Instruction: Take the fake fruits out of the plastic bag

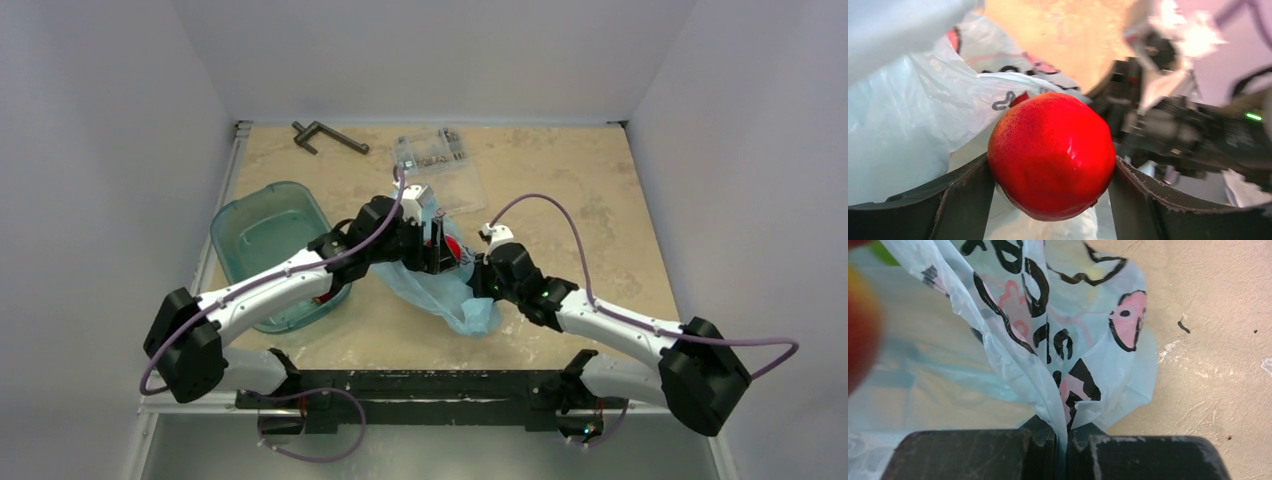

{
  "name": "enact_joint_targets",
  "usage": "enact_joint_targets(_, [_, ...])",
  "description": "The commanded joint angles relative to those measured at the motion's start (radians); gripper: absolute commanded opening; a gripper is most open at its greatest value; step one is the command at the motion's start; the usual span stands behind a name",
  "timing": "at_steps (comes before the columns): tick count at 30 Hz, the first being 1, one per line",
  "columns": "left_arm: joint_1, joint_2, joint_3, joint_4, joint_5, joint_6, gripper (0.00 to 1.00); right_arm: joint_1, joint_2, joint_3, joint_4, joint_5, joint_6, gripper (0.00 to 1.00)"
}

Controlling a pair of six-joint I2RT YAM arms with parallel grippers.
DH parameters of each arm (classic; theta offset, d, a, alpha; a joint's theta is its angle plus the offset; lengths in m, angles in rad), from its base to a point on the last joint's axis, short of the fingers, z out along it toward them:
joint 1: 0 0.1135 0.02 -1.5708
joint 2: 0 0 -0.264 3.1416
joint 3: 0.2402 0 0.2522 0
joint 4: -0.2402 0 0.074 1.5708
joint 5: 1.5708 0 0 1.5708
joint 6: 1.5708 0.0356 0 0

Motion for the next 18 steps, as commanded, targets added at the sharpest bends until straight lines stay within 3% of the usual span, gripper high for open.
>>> enact_joint_targets(1, [0.016,-0.078,0.030,0.082,0.191,-0.016,0.40,-0.005,0.029,0.008,0.003,0.016,-0.016,0.00])
enact_joint_targets(6, [0.060,-0.103,-0.070,0.341,0.334,-0.106,0.41,-0.006,0.068,0.024,0.008,0.017,-0.045,0.00])
enact_joint_targets(9, [0.069,-0.102,-0.103,0.467,0.390,-0.148,0.50,-0.005,0.039,0.008,0.018,0.002,-0.029,0.00])
enact_joint_targets(11, [0.069,-0.092,-0.092,0.443,0.374,-0.141,0.51,-0.005,0.013,-0.001,0.018,0.009,-0.023,0.00])
enact_joint_targets(14, [0.069,-0.043,-0.042,0.264,0.271,-0.086,0.49,-0.005,-0.020,-0.005,-0.008,0.045,0.003,0.00])
enact_joint_targets(18, [0.066,0.044,-0.075,0.236,0.165,0.000,0.54,-0.005,-0.045,0.011,-0.071,0.125,0.058,0.00])
